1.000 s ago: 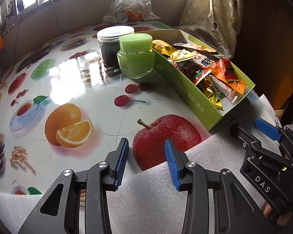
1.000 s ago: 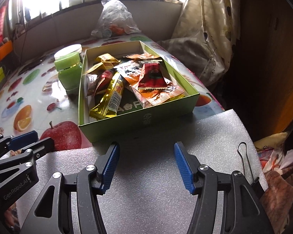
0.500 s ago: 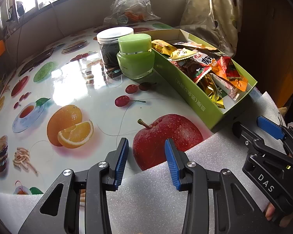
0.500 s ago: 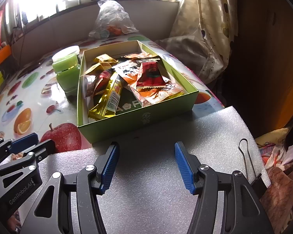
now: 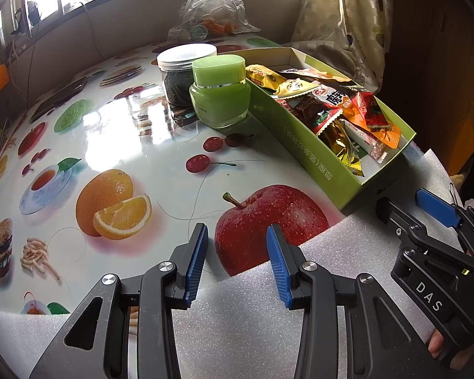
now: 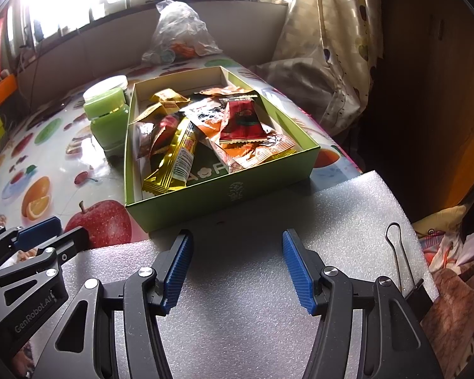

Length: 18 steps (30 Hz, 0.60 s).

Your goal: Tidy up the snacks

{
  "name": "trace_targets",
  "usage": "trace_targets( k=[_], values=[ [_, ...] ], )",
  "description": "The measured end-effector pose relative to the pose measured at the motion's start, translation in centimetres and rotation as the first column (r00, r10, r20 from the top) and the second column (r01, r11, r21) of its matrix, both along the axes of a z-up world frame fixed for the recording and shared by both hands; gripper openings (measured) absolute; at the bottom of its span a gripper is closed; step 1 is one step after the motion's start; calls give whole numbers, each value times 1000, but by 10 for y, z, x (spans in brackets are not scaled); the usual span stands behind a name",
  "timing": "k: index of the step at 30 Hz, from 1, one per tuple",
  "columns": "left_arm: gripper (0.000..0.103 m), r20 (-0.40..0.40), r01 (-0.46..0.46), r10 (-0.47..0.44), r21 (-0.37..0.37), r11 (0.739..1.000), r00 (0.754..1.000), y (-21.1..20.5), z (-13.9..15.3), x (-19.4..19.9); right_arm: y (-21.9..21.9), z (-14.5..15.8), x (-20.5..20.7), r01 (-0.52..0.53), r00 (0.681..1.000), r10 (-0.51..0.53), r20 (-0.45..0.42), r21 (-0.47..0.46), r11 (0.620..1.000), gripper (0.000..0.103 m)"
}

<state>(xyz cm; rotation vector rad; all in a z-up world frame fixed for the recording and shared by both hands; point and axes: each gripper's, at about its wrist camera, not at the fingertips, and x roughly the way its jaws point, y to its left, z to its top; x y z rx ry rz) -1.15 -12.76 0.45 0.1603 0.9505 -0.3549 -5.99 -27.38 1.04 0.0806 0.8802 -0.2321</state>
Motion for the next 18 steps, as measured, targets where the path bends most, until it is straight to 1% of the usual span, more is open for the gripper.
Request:
trace_targets(
  k=[18],
  values=[
    [40,1,1,-1,1,1000,1000,1,0,0,-2,0,-1,0,1000,0,2,1,1000,59]
  ],
)
